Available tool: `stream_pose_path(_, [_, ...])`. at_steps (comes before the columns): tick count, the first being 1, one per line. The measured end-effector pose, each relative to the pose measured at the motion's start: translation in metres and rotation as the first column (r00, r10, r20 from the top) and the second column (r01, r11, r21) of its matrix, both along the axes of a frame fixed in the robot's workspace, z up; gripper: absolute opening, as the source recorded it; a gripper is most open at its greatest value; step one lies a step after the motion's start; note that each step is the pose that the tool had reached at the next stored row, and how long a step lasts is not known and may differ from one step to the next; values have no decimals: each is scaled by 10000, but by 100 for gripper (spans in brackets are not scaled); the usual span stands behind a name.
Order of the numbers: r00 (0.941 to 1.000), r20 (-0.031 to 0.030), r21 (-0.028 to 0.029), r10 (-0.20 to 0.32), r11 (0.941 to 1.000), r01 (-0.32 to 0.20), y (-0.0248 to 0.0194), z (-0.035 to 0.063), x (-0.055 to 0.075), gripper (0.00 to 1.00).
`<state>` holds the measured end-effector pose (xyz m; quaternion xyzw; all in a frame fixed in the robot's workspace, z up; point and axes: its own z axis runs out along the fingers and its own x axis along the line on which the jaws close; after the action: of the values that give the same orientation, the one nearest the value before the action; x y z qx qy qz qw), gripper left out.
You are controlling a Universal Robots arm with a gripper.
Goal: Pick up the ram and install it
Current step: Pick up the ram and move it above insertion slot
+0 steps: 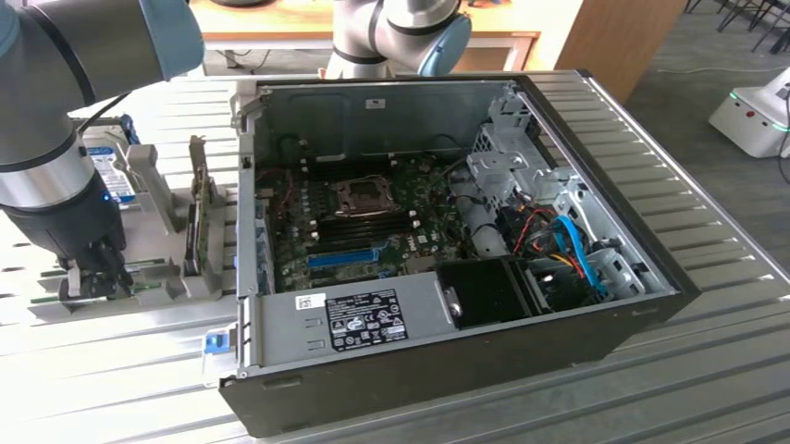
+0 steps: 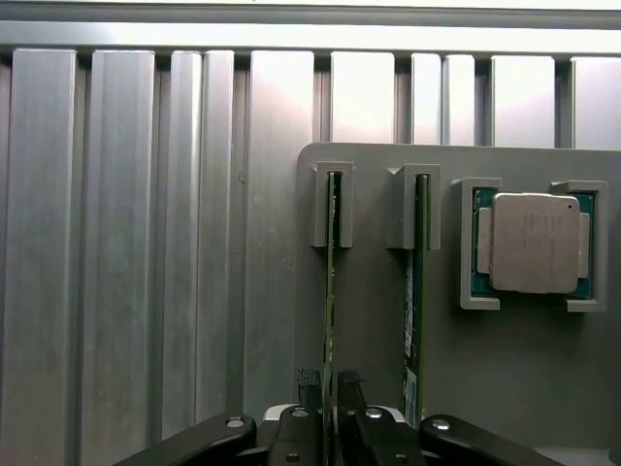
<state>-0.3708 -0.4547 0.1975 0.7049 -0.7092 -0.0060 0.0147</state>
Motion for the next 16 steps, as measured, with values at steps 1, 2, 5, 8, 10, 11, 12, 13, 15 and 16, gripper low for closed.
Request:
stream_pose_path(1, [10000,0,0,0,10000,0,0,0,0,21])
stream_pose_path(2, [10000,0,0,0,10000,0,0,0,0,21])
stream_pose_path(5, [10000,0,0,1,10000,-1,0,0,0,21])
stream_pose_path(8, [10000,0,0,0,10000,0,0,0,0,21])
stream_pose_path(10, [10000,0,0,0,10000,0,0,0,0,20])
stream_pose_path(11, [10000,0,1,0,10000,0,0,0,0,13])
stream_pose_path(12, [10000,0,1,0,10000,0,0,0,0,13])
stream_pose_path(13, [10000,0,0,0,10000,0,0,0,0,12])
stream_pose_path(15, [10000,0,0,0,10000,0,0,0,0,12])
stream_pose_path(16, [10000,0,0,-1,10000,1,0,0,0,12])
